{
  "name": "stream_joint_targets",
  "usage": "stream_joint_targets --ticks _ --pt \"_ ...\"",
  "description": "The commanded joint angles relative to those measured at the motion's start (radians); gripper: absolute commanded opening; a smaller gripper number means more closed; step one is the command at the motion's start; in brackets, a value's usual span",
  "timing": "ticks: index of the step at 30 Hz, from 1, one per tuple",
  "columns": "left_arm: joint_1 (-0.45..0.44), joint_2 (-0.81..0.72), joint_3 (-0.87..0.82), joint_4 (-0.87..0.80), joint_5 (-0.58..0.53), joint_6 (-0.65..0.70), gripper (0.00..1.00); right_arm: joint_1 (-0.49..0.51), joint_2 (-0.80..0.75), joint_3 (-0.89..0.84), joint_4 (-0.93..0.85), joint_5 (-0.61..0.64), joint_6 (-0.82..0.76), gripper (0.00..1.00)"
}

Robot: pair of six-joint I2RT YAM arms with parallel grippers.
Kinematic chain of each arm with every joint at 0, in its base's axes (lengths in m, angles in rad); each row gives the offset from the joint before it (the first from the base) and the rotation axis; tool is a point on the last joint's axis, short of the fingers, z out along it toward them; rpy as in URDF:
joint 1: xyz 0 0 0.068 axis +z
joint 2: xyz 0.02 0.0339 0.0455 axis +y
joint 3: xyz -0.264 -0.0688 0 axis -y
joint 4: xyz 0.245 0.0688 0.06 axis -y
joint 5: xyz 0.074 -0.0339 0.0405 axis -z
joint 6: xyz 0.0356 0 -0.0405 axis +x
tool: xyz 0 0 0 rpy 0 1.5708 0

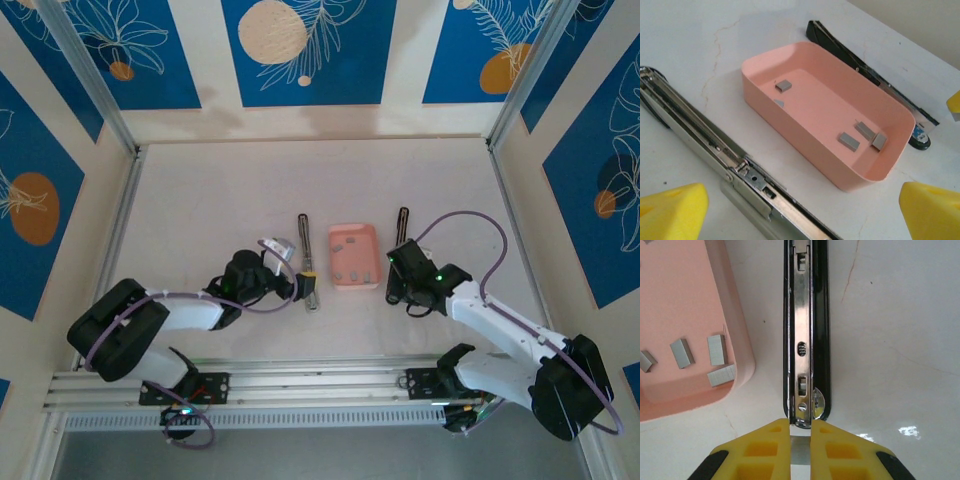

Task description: Load the staples into the stapler

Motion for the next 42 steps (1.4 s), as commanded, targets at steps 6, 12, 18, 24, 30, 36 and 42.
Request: stream_joint_targets --ticks 6,12,18,24,30,36,42 --pt "-0.012 -0.020 -0.006 0.042 -0.032 0.051 0.98 0.022 0.045 0.026 0.019 0.100 0.005 0.13" --pt "-0.011 -0.001 -0.005 0.056 -0.029 0.046 0.98 0.017 0.047 0.005 0.052 0.103 0.010 0.14" --pt "-0.012 0.007 -0.001 0.066 -0.026 0.038 0.98 0.011 0.051 0.002 0.072 0.085 -0.012 0.14" --pt "-0.011 0.006 -0.002 0.063 -0.031 0.038 0.98 -0.003 0.069 -0.006 0.112 0.067 -0.041 0.14" --pt "-0.012 0.003 -0.001 0.060 -0.035 0.036 0.97 -0.012 0.103 -0.003 0.116 0.056 -0.048 0.13" --pt "-0.011 0.006 0.005 0.054 -0.037 0.036 0.98 -0.020 0.114 -0.006 0.127 0.051 -0.057 0.13" --pt "-0.011 0.008 0.006 0.052 -0.034 0.035 0.97 -0.024 0.131 -0.006 0.129 0.043 -0.060 0.13"
